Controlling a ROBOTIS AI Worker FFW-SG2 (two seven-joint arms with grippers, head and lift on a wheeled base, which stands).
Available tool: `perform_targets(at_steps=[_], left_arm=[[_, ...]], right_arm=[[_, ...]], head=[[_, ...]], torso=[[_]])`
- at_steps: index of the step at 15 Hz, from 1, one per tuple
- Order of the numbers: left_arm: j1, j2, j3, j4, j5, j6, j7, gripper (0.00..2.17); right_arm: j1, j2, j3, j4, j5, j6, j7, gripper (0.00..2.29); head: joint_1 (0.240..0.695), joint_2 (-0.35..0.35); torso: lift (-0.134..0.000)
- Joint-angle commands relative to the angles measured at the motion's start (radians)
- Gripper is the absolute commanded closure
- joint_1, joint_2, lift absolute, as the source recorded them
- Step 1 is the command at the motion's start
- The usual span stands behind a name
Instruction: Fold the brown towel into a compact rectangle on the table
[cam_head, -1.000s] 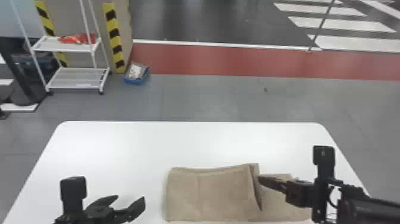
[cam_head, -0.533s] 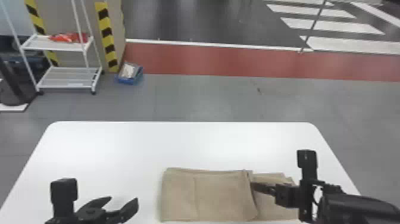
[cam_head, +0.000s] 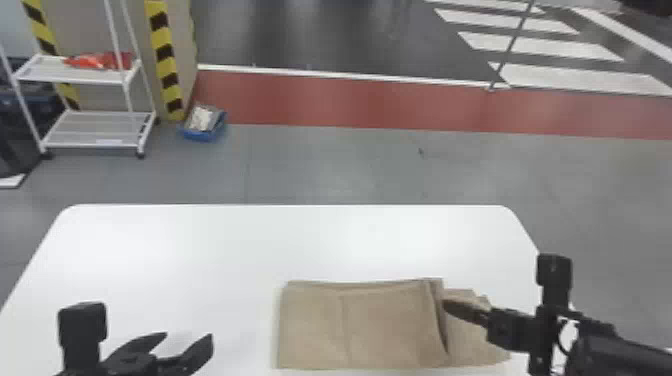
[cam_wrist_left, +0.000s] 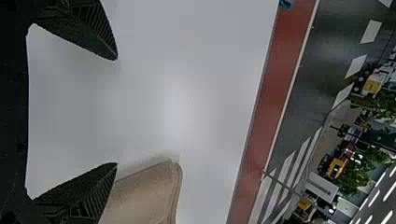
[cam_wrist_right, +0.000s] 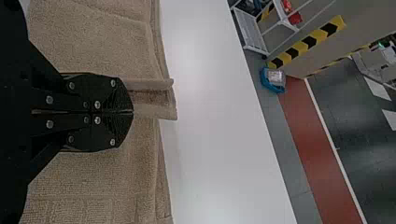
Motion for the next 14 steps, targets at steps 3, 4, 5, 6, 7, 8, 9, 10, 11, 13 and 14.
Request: perform_targets(at_steps=[3,4,5,6,7,8,9,10,11,13,14], left_arm=[[-0.001,-0.001,-0.019,0.0,-0.002,0.0,0.002,0.07],[-0.001,-0.001,-0.02,-0.001,-0.003,0.0,0.002,0.07],[-0.001,-0.001,-0.02,-0.001,-0.003,0.0,0.002,0.07],[-0.001,-0.001,-0.019,-0.003,-0.003,0.0,0.005,0.07],[-0.001,-0.001,-0.019,-0.005,-0.003,0.0,0.007,0.07],[-0.001,-0.001,-0.019,-0.006,-0.003,0.0,0.005,0.07],[-0.001,-0.001,-0.019,-0.005,-0.002,0.003,0.004,0.07],[0.0,-0.001,-0.019,-0.005,-0.002,0.003,0.002,0.07],[0.0,-0.001,-0.019,-0.006,-0.002,0.003,0.002,0.07],[0.0,-0.003,-0.023,-0.005,-0.003,0.003,0.004,0.07],[0.0,-0.001,-0.033,-0.006,-0.003,0.003,0.005,0.08]], right_arm=[[-0.065,0.002,-0.019,0.161,0.026,-0.061,-0.002,1.42],[-0.068,0.002,-0.014,0.176,0.03,-0.061,-0.002,1.42],[-0.071,0.002,-0.003,0.18,0.033,-0.061,-0.002,1.42],[-0.065,0.002,0.01,0.169,0.031,-0.058,-0.002,1.42],[-0.042,0.002,0.009,0.111,0.023,-0.036,0.01,1.42],[-0.015,0.002,-0.011,0.018,-0.007,0.004,0.033,1.42],[0.001,0.002,-0.059,-0.051,-0.043,0.056,0.047,1.42],[-0.005,0.002,-0.112,-0.074,-0.049,0.084,0.069,1.42],[-0.019,0.002,-0.154,-0.072,-0.049,0.087,0.076,1.42],[-0.037,-0.006,-0.166,0.032,-0.038,0.031,0.076,1.42],[-0.045,-0.021,-0.154,0.109,-0.03,-0.036,0.062,1.42]], head=[[0.695,-0.225],[0.695,-0.227],[0.695,-0.228],[0.695,-0.228],[0.695,-0.222],[0.695,-0.216],[0.695,-0.214],[0.695,-0.215],[0.695,-0.223],[0.695,-0.273],[0.695,-0.287]], torso=[[0.0],[0.0],[0.0],[0.0],[0.0],[0.0],[0.0],[0.0],[0.0],[0.0],[0.0]])
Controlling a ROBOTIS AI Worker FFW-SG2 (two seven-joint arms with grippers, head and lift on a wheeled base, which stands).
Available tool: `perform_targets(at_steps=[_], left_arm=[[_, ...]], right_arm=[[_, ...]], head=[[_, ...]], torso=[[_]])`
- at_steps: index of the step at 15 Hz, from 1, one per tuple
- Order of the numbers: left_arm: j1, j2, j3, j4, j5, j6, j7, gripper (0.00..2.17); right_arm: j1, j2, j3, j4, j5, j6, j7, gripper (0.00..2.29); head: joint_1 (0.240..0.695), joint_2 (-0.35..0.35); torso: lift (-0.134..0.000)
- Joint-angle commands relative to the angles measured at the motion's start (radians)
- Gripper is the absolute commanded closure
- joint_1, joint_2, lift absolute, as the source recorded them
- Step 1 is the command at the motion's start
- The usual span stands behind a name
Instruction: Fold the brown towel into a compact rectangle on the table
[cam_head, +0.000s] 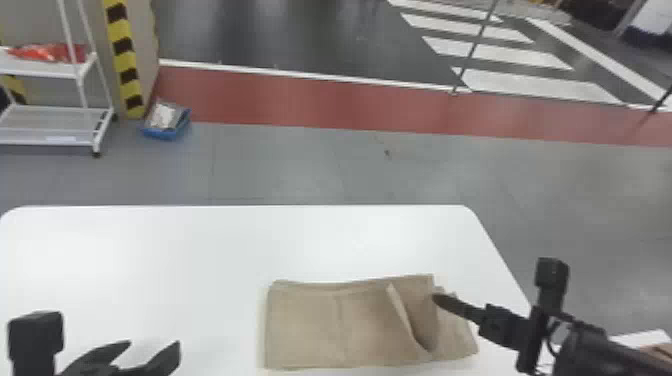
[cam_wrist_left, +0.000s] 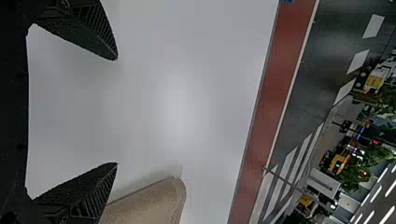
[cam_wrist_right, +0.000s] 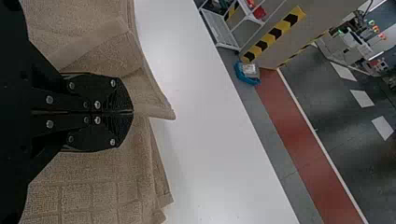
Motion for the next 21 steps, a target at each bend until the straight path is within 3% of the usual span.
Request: perform_targets(at_steps=[1,7,8,10,11,21], left_arm=[[0.0,-0.001,-0.012,-0.001,-0.001,0.0,0.002,0.08],[0.009,0.001,-0.014,0.001,-0.004,-0.003,0.005,0.08],[0.009,0.001,-0.014,0.001,-0.006,-0.003,0.005,0.08],[0.009,0.001,-0.017,0.001,-0.006,-0.003,0.005,0.08],[0.01,0.001,-0.017,0.002,-0.006,-0.003,0.004,0.08],[0.01,0.001,-0.015,0.011,-0.009,-0.003,-0.002,0.08]], right_arm=[[-0.033,-0.019,0.01,0.154,0.02,-0.112,-0.016,1.42],[-0.05,-0.025,0.033,0.208,0.058,-0.149,-0.015,1.4],[-0.045,-0.025,0.033,0.208,0.066,-0.155,-0.015,1.19],[-0.029,-0.028,0.025,0.206,0.064,-0.168,-0.013,0.24],[-0.021,-0.033,0.021,0.203,0.064,-0.174,-0.013,0.01],[-0.013,-0.041,0.053,0.228,0.095,-0.22,-0.027,0.04]], head=[[0.695,-0.294],[0.695,-0.302],[0.695,-0.3],[0.695,-0.304],[0.695,-0.307],[0.695,-0.342]], torso=[[0.0],[0.0],[0.0],[0.0],[0.0],[0.0]])
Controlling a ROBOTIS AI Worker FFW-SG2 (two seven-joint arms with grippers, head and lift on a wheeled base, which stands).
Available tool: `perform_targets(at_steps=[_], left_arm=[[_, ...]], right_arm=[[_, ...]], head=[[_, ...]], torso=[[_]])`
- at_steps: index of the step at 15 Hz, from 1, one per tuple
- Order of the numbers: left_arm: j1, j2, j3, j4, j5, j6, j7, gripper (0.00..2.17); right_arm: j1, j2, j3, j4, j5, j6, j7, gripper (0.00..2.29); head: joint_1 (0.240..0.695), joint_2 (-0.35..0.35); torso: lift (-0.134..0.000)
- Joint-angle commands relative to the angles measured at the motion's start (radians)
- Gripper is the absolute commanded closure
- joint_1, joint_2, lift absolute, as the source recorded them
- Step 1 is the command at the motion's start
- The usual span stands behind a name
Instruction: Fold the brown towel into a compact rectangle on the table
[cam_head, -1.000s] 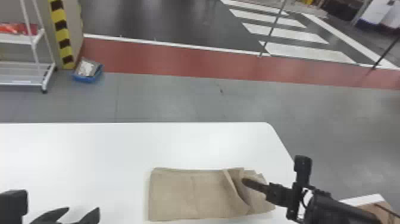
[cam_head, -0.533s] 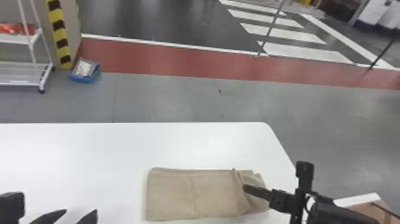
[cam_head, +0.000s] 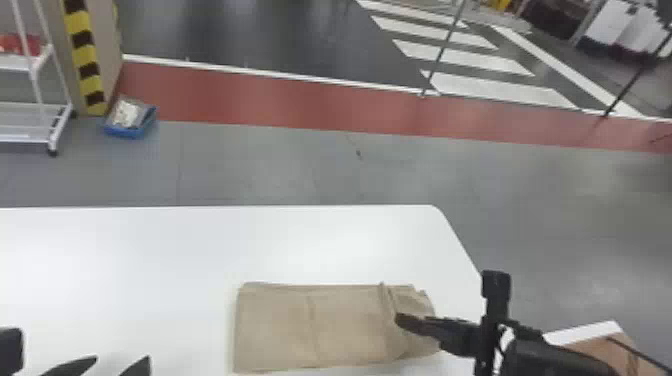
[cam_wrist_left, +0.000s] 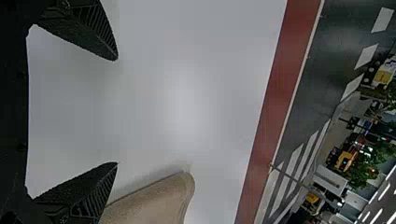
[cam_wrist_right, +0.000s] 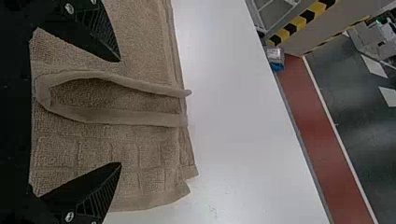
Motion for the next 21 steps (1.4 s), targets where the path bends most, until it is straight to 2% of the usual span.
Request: perform_targets(at_steps=[1,4,7,10,13,14,17,18,19,21], left_arm=[[0.001,0.001,0.004,0.002,0.0,0.0,0.0,0.08],[0.003,0.001,0.005,0.005,0.002,0.0,-0.002,0.08],[0.004,0.001,0.01,0.008,0.002,-0.003,-0.002,0.08],[0.003,0.004,0.01,0.011,0.003,-0.009,-0.004,0.08],[0.003,0.004,0.01,0.012,0.003,-0.012,-0.002,0.08],[0.003,0.004,0.01,0.014,0.003,-0.015,-0.002,0.08],[-0.001,0.004,0.01,0.02,0.003,-0.018,-0.004,0.08],[-0.001,0.007,0.01,0.019,0.003,-0.018,-0.004,0.08],[-0.001,0.007,0.01,0.017,0.003,-0.018,-0.004,0.08],[-0.001,0.007,0.01,0.016,0.003,-0.018,-0.004,0.08]], right_arm=[[-0.008,0.002,0.036,0.015,0.02,0.0,-0.017,0.05],[-0.026,0.002,0.071,0.048,0.051,-0.006,-0.037,0.11],[-0.032,0.002,0.083,0.055,0.063,-0.019,-0.042,0.35],[-0.035,0.002,0.089,0.063,0.068,-0.028,-0.042,0.38],[-0.035,0.002,0.085,0.065,0.067,-0.034,-0.042,0.48],[-0.035,0.002,0.088,0.065,0.067,-0.037,-0.042,0.62],[-0.035,0.002,0.086,0.068,0.067,-0.04,-0.04,0.66],[-0.037,0.002,0.08,0.066,0.065,-0.04,-0.034,0.87],[-0.037,0.002,0.071,0.066,0.048,-0.04,-0.029,0.97],[-0.034,0.003,0.054,0.054,0.027,-0.034,-0.022,0.97]], head=[[0.695,-0.338],[0.695,-0.317],[0.695,-0.303],[0.695,-0.294],[0.695,-0.289],[0.695,-0.289],[0.695,-0.288],[0.695,-0.288],[0.695,-0.286],[0.695,-0.286]], torso=[[0.0],[0.0],[0.0],[0.0],[0.0],[0.0],[0.0],[0.0],[0.0],[0.0]])
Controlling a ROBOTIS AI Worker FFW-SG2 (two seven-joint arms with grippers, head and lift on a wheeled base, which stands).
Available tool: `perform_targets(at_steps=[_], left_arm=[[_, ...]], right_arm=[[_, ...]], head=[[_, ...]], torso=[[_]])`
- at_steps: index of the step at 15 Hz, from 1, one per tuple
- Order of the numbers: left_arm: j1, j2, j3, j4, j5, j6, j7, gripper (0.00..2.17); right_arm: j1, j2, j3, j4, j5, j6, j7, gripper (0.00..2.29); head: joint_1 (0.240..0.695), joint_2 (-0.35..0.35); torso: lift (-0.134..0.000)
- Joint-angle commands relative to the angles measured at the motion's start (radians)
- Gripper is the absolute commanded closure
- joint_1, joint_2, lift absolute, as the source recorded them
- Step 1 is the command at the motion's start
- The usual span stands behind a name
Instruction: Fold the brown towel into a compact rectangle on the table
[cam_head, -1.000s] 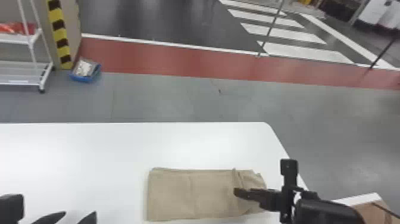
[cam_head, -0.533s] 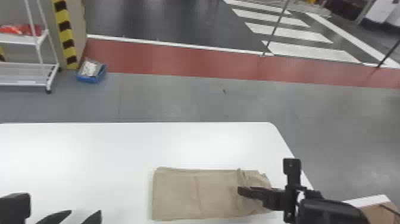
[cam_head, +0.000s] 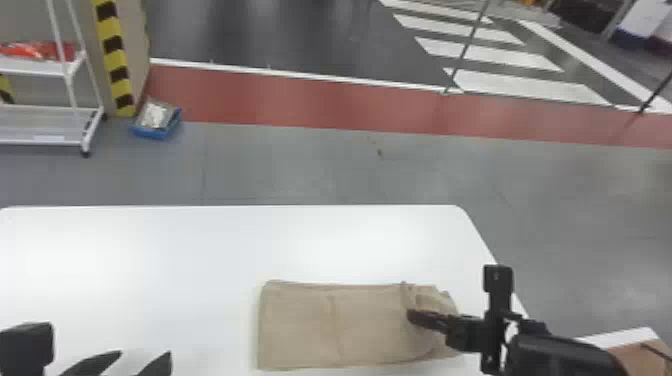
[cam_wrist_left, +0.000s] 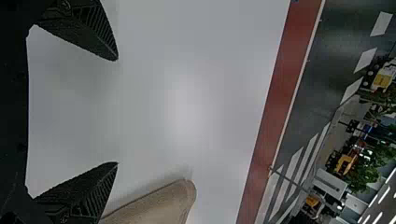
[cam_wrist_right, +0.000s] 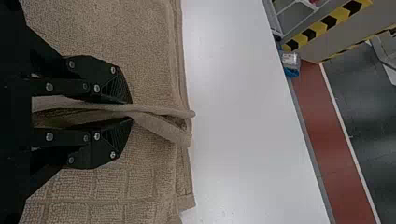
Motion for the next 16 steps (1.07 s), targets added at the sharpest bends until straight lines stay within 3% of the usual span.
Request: perform_targets(at_steps=[1,2,4,8,12,14,16], left_arm=[[0.0,0.0,0.0,-0.003,0.0,0.0,0.0,0.08],[0.0,0.0,0.0,-0.003,0.0,0.003,0.0,0.08],[0.0,0.0,0.0,-0.003,0.0,0.003,-0.002,0.08],[0.0,0.002,0.0,-0.003,-0.002,0.003,-0.002,0.08],[-0.003,0.002,0.0,0.0,-0.002,0.003,0.0,0.08],[-0.003,0.003,0.001,0.003,0.0,0.0,0.0,0.08],[-0.006,0.003,0.0,0.005,-0.002,0.0,-0.002,0.08]], right_arm=[[0.004,0.006,-0.016,-0.016,-0.016,0.003,0.004,0.97],[0.004,0.006,-0.014,-0.018,-0.015,0.006,0.004,0.98],[0.003,0.006,-0.008,-0.018,-0.013,0.006,0.004,1.48],[0.012,0.017,-0.01,-0.047,-0.024,0.012,0.005,1.48],[0.07,0.046,-0.088,-0.249,-0.162,0.135,0.064,1.48],[0.066,0.04,-0.109,-0.223,-0.131,0.135,0.079,1.48],[0.032,0.021,-0.094,-0.099,-0.064,0.061,0.059,1.48]], head=[[0.695,-0.286],[0.695,-0.287],[0.695,-0.288],[0.695,-0.284],[0.695,-0.269],[0.695,-0.274],[0.695,-0.286]], torso=[[0.0],[0.0],[0.0],[0.0],[0.0],[0.0],[0.0]])
